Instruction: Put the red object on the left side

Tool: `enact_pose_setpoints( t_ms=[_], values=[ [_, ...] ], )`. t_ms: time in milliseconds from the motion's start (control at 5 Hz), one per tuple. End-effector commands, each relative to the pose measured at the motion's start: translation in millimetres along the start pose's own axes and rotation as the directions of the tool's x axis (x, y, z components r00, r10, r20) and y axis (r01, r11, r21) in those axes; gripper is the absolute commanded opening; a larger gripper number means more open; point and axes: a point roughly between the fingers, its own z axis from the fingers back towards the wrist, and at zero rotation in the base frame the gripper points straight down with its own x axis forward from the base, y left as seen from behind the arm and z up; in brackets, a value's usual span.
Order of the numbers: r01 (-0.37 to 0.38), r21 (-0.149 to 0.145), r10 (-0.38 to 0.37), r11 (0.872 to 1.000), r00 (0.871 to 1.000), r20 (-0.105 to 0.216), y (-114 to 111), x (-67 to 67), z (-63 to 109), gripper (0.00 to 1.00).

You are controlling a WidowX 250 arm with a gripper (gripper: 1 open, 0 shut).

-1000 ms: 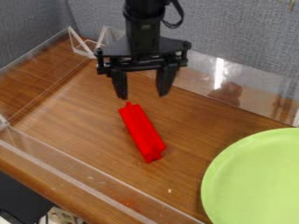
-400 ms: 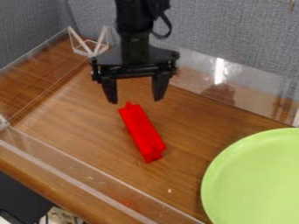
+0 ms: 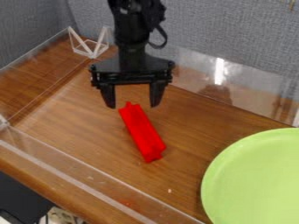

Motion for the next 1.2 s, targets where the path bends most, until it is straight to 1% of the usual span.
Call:
enact_pose_setpoints(
  t_ms=[0, 200, 400, 600, 800, 1000],
  values=[
    [0.015, -0.022, -0.015, 1.000, 0.999, 0.039, -3, 0.7, 17.1, 1.00],
    [0.033, -0.040, -0.031, 0.999, 0.998, 0.050, -8, -4.6, 30.4, 1.00],
    [0.058, -0.047, -0.055, 0.997, 0.997, 0.057, -10, -7.1, 33.0, 1.00],
    [0.044, -0.034, -0.042, 0.998, 0.998, 0.056, -14, -0.1, 20.0, 1.00],
    [0.023, -0.022, -0.022, 1.000, 0.998, 0.058, -17, 6.4, 11.3, 1.00],
    [-0.065, -0.001, 0.065, 0.998, 0.996, 0.063, -1, 5.4, 20.7, 1.00]
  ],
)
